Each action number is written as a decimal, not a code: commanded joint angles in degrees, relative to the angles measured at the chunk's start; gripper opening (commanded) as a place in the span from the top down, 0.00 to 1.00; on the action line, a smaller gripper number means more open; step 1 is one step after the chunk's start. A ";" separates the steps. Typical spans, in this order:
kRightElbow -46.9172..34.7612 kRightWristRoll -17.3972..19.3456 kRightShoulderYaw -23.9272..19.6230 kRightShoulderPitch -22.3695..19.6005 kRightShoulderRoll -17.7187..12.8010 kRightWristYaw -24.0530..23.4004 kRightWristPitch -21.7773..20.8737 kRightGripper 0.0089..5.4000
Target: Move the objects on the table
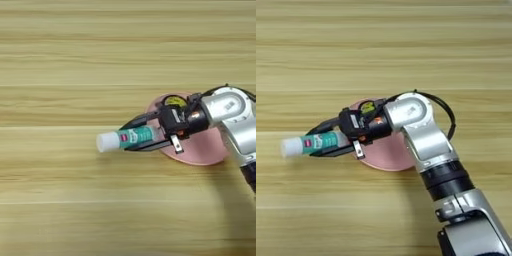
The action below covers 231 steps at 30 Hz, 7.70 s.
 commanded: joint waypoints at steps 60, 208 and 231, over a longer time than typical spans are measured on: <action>17.91 -25.97 19.11 -5.73 15.62 -24.09 -6.37 0.66; 55.95 -5.77 -21.88 -23.03 -5.93 -16.89 -11.93 0.00; 56.62 -11.82 -18.08 -20.94 -5.97 -18.83 -13.80 0.00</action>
